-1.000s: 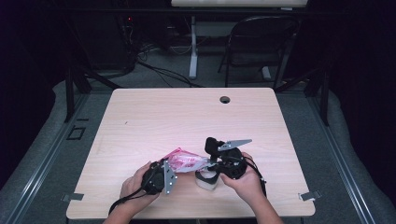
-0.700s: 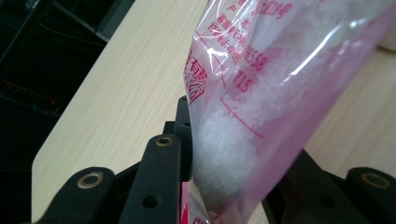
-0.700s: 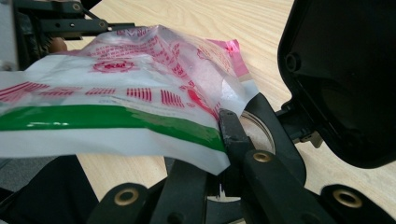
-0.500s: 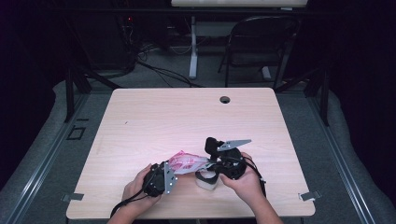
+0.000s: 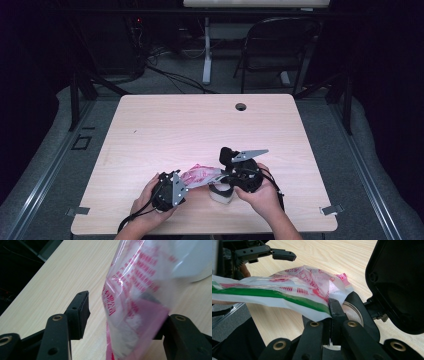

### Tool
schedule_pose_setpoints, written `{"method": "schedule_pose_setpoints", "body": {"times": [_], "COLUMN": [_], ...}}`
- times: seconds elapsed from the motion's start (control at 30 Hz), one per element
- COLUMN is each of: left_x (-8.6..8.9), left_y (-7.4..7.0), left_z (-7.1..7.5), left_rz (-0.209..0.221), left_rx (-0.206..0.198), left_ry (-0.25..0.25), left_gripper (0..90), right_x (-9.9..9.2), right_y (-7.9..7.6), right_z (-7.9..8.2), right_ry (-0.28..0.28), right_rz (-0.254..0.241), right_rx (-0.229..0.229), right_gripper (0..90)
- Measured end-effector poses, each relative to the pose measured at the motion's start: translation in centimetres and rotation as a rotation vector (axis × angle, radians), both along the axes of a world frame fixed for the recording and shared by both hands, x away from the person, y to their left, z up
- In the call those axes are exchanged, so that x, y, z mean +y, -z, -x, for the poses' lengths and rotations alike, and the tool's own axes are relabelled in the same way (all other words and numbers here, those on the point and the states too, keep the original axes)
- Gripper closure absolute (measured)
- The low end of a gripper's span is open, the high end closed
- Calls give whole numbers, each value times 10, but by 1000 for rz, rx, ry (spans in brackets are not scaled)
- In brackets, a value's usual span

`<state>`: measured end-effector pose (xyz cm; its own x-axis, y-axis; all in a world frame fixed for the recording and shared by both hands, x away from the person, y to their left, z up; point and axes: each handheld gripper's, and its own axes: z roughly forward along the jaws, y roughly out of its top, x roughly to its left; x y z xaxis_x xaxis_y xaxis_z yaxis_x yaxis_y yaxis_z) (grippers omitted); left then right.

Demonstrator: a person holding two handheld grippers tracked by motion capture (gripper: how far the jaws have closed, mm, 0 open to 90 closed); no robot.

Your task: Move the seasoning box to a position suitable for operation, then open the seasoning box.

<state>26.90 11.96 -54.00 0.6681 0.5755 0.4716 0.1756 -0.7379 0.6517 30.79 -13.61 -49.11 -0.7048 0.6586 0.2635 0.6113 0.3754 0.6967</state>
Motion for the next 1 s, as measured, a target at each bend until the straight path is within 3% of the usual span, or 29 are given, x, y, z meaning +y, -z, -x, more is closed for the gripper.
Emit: {"method": "schedule_pose_setpoints", "body": {"times": [0.37, 0.63, 0.93, 1.0], "left_x": [-12, -14, -18, -17], "left_y": [-11, -10, -7, -7], "left_z": [6, 6, 8, 8], "left_rz": [38, 27, -9, -2], "left_rx": [0, 30, 21, 34], "left_ry": [27, 41, 41, 36], "left_gripper": [481, 642, 809, 859], "right_x": [3, 4, 5, 5], "right_y": [-1, -1, -2, -2], "right_z": [1, 1, 2, 2], "right_ry": [-10, -13, -16, -20], "right_rz": [-8, -12, -23, -25], "right_rx": [2, -1, 0, -1], "right_gripper": [894, 894, 888, 882]}}
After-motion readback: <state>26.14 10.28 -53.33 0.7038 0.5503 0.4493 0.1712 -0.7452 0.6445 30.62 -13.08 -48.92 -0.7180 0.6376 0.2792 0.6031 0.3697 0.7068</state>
